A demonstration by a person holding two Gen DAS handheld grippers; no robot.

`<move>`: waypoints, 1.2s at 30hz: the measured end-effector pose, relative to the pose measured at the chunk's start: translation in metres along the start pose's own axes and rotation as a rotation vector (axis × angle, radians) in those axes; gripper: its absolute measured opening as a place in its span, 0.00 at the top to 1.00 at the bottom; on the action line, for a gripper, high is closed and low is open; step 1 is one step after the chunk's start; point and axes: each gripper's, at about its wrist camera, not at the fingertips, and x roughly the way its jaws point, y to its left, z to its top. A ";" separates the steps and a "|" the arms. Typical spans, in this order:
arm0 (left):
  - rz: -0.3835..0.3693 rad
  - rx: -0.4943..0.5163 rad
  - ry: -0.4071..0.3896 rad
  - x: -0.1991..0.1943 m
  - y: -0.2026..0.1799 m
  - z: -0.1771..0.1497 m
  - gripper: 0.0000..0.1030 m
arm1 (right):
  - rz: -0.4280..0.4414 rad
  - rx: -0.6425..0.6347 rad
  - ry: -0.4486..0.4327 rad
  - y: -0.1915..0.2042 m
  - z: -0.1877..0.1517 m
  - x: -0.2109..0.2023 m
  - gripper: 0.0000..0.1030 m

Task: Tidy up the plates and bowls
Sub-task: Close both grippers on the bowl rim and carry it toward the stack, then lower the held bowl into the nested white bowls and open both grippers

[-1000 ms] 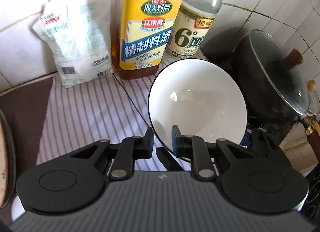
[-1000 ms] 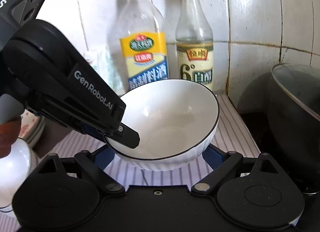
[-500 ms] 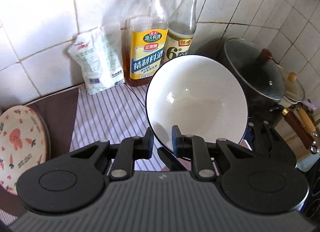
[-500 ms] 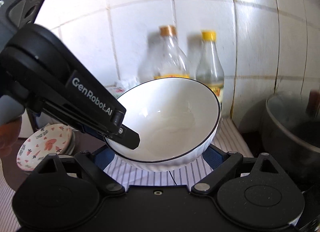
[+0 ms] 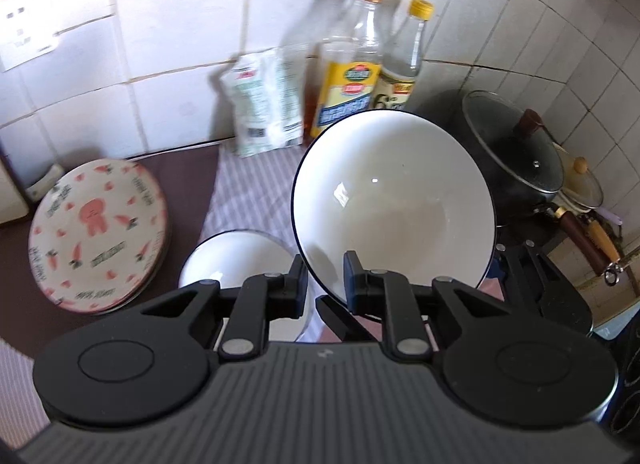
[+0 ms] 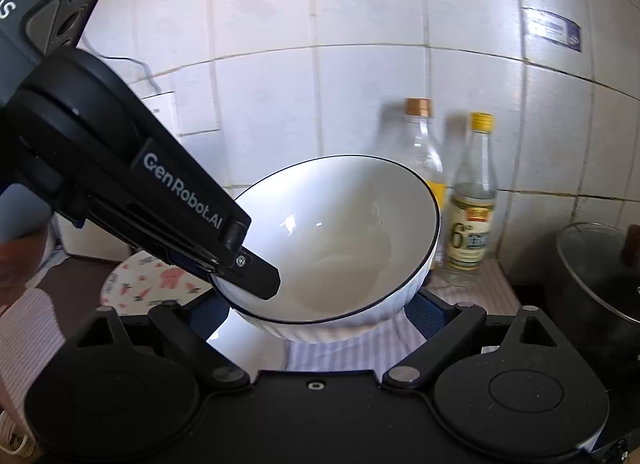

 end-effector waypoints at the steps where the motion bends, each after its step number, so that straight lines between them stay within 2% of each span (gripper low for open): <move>1: 0.013 -0.004 0.000 -0.002 0.004 -0.003 0.84 | 0.008 -0.002 0.003 0.005 -0.001 0.001 0.06; 10: 0.070 -0.098 0.075 0.014 0.050 -0.032 0.84 | 0.088 0.018 0.092 0.040 -0.019 0.027 0.06; 18: 0.065 -0.141 0.127 0.038 0.071 -0.038 0.84 | 0.120 0.043 0.223 0.047 -0.028 0.057 0.06; 24: 0.064 -0.168 0.182 0.051 0.080 -0.043 0.82 | 0.128 -0.054 0.304 0.056 -0.028 0.069 0.06; 30: 0.038 -0.209 0.211 0.060 0.091 -0.040 0.82 | 0.139 -0.029 0.404 0.054 -0.022 0.083 0.06; 36: 0.014 -0.278 0.218 0.067 0.101 -0.039 0.81 | 0.128 -0.152 0.442 0.063 -0.018 0.088 0.05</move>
